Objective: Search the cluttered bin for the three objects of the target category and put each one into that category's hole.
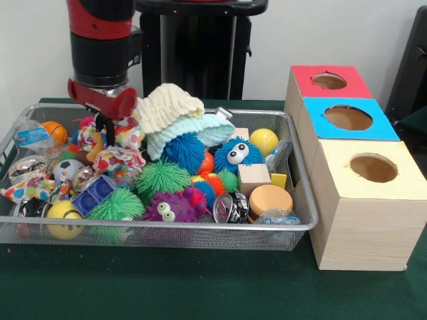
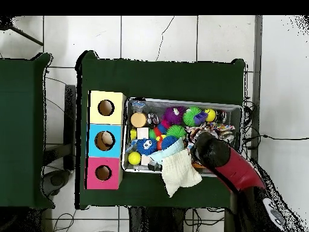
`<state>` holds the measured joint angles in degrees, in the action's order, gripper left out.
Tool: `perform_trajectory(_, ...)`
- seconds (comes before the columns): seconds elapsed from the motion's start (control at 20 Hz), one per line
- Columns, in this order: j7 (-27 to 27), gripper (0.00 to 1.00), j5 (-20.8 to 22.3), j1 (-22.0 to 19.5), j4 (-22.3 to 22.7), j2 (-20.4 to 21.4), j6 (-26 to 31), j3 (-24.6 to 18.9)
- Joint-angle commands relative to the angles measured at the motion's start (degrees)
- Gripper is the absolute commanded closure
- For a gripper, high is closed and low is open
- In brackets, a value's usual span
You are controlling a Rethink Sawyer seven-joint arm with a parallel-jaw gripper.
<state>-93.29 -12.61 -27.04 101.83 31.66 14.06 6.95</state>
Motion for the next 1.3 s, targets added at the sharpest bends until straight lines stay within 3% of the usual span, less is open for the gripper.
perform_trajectory(0.05,-3.79,1.00,5.58,-1.51,0.18,-3.96,-3.10,-4.68)
perform_trajectory(0.3,-5.09,1.00,5.89,0.80,-2.50,-4.18,1.63,-1.60)
perform_trajectory(0.4,-5.82,1.00,6.38,2.20,-3.35,-4.48,1.01,0.29)
perform_trajectory(0.75,-5.05,1.00,6.09,-2.88,-0.88,-3.45,0.52,-3.38)
perform_trajectory(1.3,-4.60,1.00,6.31,-3.24,-1.94,-3.84,1.81,-3.34)
